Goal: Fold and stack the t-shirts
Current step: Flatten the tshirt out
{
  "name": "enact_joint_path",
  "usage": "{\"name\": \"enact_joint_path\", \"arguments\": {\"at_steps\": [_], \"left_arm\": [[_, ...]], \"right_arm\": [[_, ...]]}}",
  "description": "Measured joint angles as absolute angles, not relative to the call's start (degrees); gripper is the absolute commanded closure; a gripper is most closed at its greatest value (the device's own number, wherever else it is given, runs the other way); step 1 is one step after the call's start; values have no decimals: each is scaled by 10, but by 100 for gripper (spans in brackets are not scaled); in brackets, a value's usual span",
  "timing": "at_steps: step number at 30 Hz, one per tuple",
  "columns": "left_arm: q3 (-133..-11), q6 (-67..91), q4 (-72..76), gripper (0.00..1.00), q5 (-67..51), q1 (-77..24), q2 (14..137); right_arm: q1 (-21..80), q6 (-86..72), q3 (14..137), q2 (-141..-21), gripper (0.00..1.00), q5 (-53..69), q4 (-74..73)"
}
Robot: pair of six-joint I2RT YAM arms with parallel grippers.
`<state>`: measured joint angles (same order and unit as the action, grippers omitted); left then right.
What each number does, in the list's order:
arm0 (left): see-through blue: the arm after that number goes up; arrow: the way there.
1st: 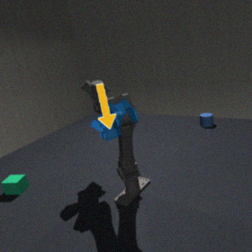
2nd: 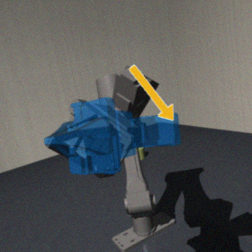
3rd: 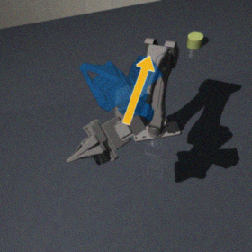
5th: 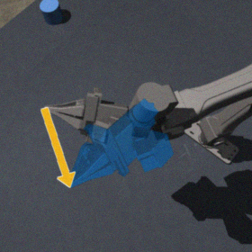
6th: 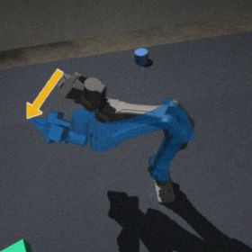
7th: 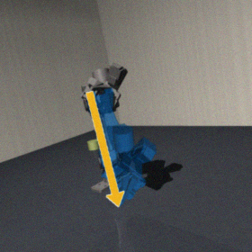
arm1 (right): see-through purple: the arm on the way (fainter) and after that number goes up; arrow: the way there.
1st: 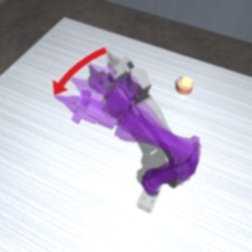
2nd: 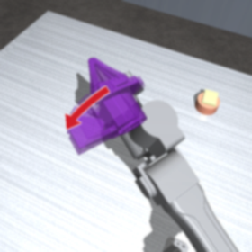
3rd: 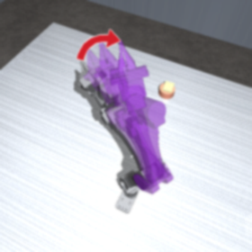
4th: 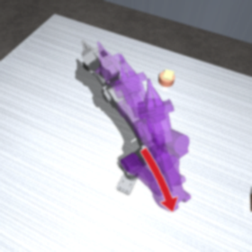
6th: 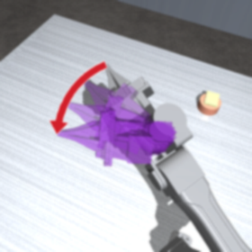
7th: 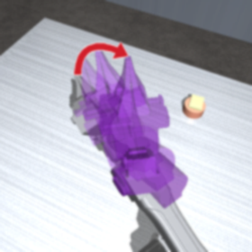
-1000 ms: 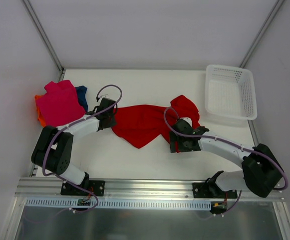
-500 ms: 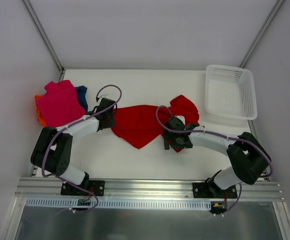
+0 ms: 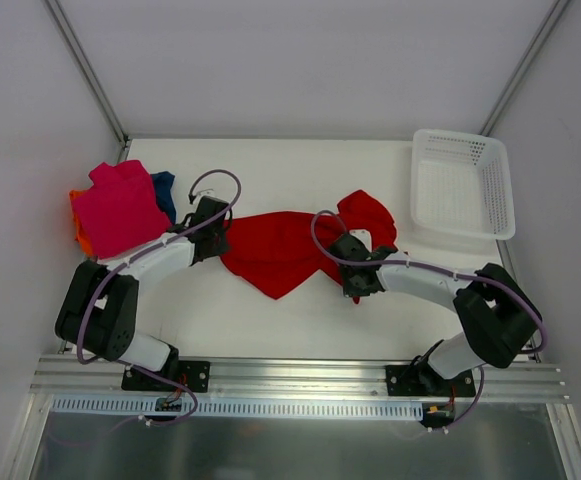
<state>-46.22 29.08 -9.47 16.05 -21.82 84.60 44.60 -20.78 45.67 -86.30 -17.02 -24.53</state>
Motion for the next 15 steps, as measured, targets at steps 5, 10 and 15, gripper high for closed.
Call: {"name": "enact_joint_path", "arguments": {"at_steps": [5, 10, 15], "left_arm": [[-469, 285, -134, 100, 173, -218, 789], [-514, 277, -179, 100, 181, -218, 696], [-564, 277, -214, 100, 180, -218, 617]], "right_arm": [[453, -194, 513, -821, 100, -223, -340], [453, -150, 692, -721, 100, -308, -420], [452, -97, 864, -657, 99, -376, -481]]}}
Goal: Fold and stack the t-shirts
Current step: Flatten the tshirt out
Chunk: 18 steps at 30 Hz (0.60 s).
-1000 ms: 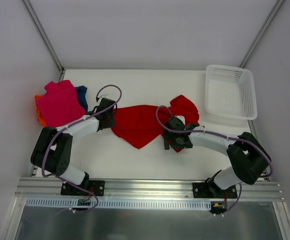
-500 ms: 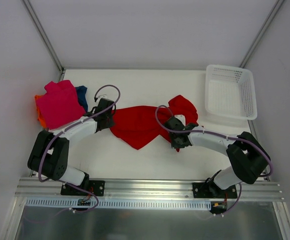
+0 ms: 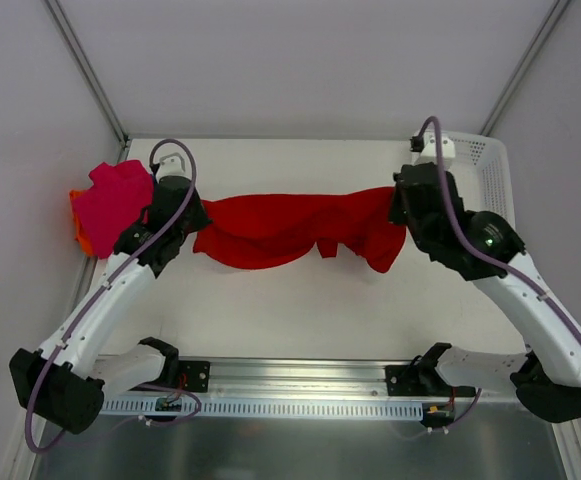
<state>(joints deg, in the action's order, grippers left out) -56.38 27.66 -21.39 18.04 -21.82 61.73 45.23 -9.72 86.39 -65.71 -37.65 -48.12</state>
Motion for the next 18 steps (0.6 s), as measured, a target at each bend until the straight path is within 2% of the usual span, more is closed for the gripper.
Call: {"name": "enact_joint_path", "arguments": {"at_steps": [10, 15, 18], "left_arm": [[-635, 267, -304, 100, 181, -218, 561], [-644, 263, -318, 88, 181, -218, 570], [-644, 263, -324, 86, 180, -218, 601]], "right_arm": [[452, -33, 979, -645, 100, -445, -572], [452, -24, 987, -644, 100, -451, -586], [452, -23, 980, -642, 100, -452, -590]]}}
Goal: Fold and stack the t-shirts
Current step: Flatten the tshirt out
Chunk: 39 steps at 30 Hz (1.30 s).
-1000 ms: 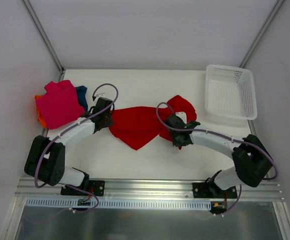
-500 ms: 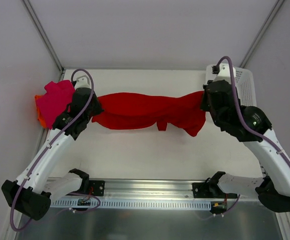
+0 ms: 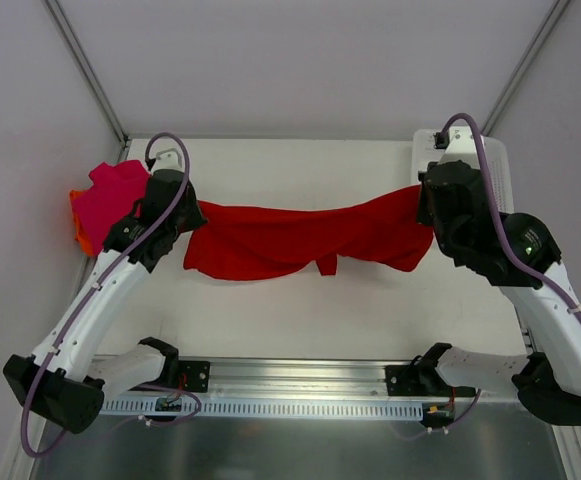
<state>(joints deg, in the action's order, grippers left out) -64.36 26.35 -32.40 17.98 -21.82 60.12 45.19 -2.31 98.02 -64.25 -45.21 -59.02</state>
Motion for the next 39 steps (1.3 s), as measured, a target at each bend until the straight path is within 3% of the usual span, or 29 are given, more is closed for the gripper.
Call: {"name": "enact_joint_path", "arguments": {"at_steps": [8, 20, 27, 39], "left_arm": [[-633, 267, -333, 77, 175, -218, 632], [-560, 293, -310, 82, 165, -218, 653], [-482, 306, -234, 84, 102, -225, 749], [-484, 305, -110, 86, 46, -238, 851]], "right_arm": [[452, -23, 941, -638, 100, -452, -594], [452, -26, 905, -627, 99, -452, -592], [452, -39, 854, -614, 100, -451, -582], [450, -53, 814, -609, 100, -447, -570]]}}
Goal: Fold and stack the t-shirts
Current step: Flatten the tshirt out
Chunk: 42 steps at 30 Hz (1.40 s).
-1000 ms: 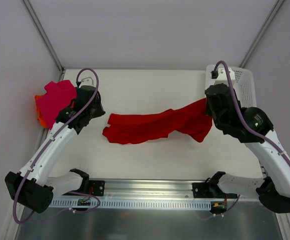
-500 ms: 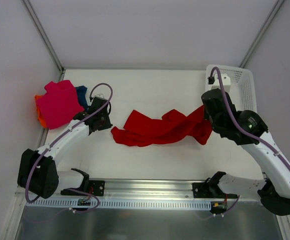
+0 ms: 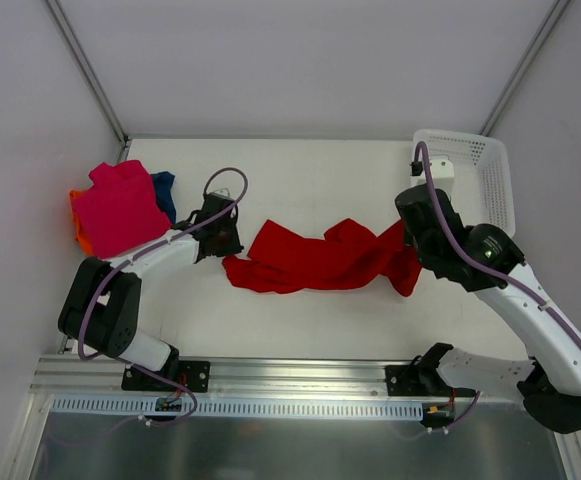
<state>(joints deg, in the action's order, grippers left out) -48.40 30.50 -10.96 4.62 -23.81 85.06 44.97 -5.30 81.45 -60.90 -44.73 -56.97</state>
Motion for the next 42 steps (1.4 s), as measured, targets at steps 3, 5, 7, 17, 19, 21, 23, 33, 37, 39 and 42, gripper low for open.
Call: {"name": "enact_joint_path", "arguments": {"at_steps": [3, 5, 7, 17, 19, 21, 23, 33, 37, 39, 42], "left_arm": [[-484, 305, -96, 85, 50, -244, 846], [-484, 305, -89, 82, 50, -251, 835], [-485, 304, -79, 81, 48, -256, 825], [-495, 304, -51, 76, 36, -274, 875], [-495, 304, -49, 76, 35, -278, 883], [-495, 304, -48, 76, 34, -278, 890], [-494, 304, -48, 77, 34, -278, 892], [-493, 300, -47, 76, 36, -278, 892], [-493, 300, -47, 76, 43, -284, 892], [-493, 300, -47, 76, 48, -286, 892], [-493, 299, -48, 76, 53, -289, 892]], "right_arm": [[448, -53, 811, -608, 99, -447, -565], [448, -53, 807, -608, 99, -445, -561], [445, -54, 803, -608, 100, -443, -558], [442, -56, 796, -608, 100, -431, -547], [442, -56, 793, -608, 100, -430, -547], [441, -56, 790, -608, 100, -429, -546], [440, -56, 788, -608, 100, -428, -546], [437, -60, 788, -608, 99, -424, -546], [437, -60, 787, -608, 100, -422, -546], [437, -60, 782, -607, 99, -421, -546], [437, -60, 777, -607, 99, -419, -546]]}}
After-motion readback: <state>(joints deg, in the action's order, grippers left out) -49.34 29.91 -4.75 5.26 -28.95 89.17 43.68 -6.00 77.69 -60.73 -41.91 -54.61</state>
